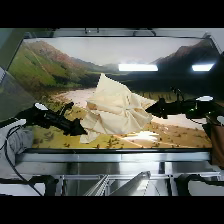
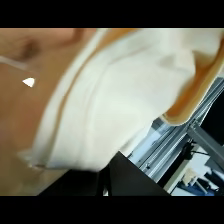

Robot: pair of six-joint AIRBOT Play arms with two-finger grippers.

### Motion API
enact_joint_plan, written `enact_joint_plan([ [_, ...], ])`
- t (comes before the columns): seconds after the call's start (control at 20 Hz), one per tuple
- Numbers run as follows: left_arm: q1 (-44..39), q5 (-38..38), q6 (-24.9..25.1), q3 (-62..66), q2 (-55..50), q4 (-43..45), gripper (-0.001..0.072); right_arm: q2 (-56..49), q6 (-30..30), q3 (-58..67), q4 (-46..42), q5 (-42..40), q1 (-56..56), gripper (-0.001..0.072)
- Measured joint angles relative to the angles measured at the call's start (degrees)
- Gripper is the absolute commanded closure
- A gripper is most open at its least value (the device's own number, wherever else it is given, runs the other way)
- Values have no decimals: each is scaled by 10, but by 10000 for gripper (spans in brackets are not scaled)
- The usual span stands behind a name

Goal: Fold the shirts.

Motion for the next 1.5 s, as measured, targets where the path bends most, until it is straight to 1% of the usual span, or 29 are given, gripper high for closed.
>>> enact_joint_plan([
  [0.1,8,-38,11,5,22,-34,693,3,0,3,0,15,-5,693],
  [0.2,35,-94,33,12,62,-99,693,17,0,12,2,53,-16,694],
  [0.35,111,-209,65,56,156,-313,694,81,0,47,48,128,-49,693],
  [0.4,144,-235,70,83,191,-394,694,112,0,65,82,144,-65,693],
  [0.45,179,-249,70,114,223,-457,693,151,0,88,129,154,-84,693],
  [0.5,217,-253,69,146,253,-509,693,189,-3,110,168,151,-105,693],
  [0.55,263,-250,64,182,284,-547,693,233,-8,135,204,131,-132,693],
  [0.65,353,-229,49,238,336,-591,693,316,-14,175,248,71,-189,693],
  [0.75,441,-205,40,270,380,-617,693,391,-15,199,263,-5,-249,693],
  [0.85,506,-186,26,275,410,-622,692,448,3,212,234,-76,-296,694],
  [0.9,522,-182,18,270,416,-623,692,467,19,215,209,-103,-309,694],
  [1.0,520,-183,9,256,414,-635,693,487,33,219,179,-132,-318,694],
  [1.05,510,-193,7,248,408,-659,693,494,32,221,178,-143,-318,694],
  [1.15,484,-221,4,236,391,-731,693,501,8,223,192,-153,-317,694],
  [1.2,473,-231,4,236,382,-745,693,498,-2,223,195,-157,-315,694],
  [1.25,463,-234,3,237,372,-740,686,488,-10,224,194,-157,-308,693],
  [1.3,450,-232,2,239,360,-713,685,472,-16,224,187,-151,-296,694],
  [1.4,412,-210,3,237,336,-633,686,420,-23,224,160,-136,-252,693],
  [1.5,363,-181,16,227,302,-550,686,349,-27,224,116,-127,-187,693],
])
